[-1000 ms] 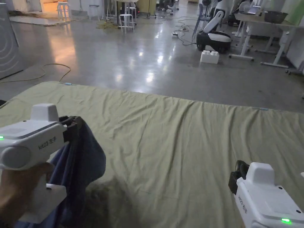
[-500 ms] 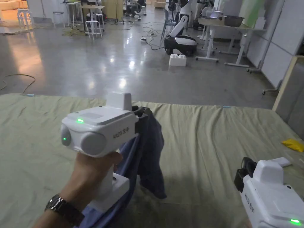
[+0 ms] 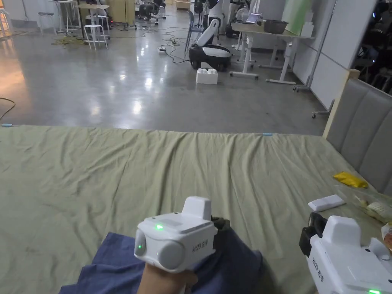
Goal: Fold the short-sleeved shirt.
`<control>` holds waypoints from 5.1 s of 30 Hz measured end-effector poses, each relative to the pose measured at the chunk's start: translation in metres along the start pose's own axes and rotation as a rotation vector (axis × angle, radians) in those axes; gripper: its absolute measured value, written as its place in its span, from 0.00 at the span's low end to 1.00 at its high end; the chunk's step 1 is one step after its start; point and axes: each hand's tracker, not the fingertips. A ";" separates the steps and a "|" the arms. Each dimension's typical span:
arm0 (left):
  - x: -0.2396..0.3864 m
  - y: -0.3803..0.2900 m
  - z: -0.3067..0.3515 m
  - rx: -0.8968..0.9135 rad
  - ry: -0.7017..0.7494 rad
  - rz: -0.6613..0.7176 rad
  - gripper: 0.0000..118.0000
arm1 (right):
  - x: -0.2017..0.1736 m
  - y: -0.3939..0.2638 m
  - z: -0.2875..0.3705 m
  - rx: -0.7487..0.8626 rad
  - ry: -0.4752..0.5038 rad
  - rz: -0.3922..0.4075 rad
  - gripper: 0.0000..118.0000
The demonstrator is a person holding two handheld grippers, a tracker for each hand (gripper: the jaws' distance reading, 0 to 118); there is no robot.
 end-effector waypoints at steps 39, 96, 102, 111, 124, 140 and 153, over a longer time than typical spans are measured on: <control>-0.176 -0.041 0.145 0.053 0.636 0.070 0.04 | -0.092 0.028 -0.008 0.095 0.162 0.057 0.01; -0.210 -0.145 0.121 -0.389 0.638 0.141 0.05 | -0.039 -0.139 -0.192 -0.790 0.263 0.202 0.26; -0.206 -0.142 0.124 -0.374 0.630 0.134 0.05 | -0.042 -0.132 -0.167 -0.715 0.284 0.210 0.06; -0.196 -0.092 0.154 -0.181 0.606 0.115 0.05 | -0.023 -0.060 -0.129 -0.569 0.215 0.184 0.05; -0.198 0.050 0.199 0.079 0.631 0.049 0.05 | 0.005 0.075 -0.089 -0.314 0.151 0.116 0.05; -0.199 0.175 0.216 0.241 0.709 -0.002 0.05 | -0.021 0.209 -0.073 -0.005 0.149 0.104 0.05; -0.219 0.235 0.219 0.315 0.759 -0.010 0.05 | -0.035 0.265 -0.104 0.127 0.116 0.141 0.05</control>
